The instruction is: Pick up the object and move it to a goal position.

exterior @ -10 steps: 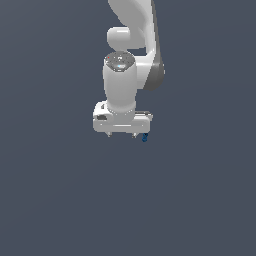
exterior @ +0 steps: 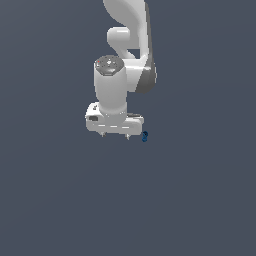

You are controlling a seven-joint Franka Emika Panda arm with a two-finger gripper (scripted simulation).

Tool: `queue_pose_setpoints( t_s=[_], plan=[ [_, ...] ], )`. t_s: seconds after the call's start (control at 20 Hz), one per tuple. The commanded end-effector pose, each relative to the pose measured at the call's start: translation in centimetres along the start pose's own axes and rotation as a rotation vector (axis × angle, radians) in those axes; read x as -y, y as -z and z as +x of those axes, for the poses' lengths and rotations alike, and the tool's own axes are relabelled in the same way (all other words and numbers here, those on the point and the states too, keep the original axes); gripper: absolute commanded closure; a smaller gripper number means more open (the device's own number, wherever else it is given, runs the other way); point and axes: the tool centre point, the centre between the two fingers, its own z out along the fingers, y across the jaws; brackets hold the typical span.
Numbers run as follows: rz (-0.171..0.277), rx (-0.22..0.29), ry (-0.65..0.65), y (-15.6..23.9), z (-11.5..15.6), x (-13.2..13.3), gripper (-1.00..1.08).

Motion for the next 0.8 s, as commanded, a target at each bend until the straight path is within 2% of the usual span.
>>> queue_pose_setpoints(
  t_s=[0.0,0.4,0.75],
  plan=[
    [-0.003,0.003,-0.015,-0.3,-0.1,-0.7,-0.92],
    [-0.001,0.003,-0.01,-0.6,-0.4,0.1,-0.92],
    [0.005,0.007,0.005,-2.4,-2.3,3.6,-0.92]
  ],
)
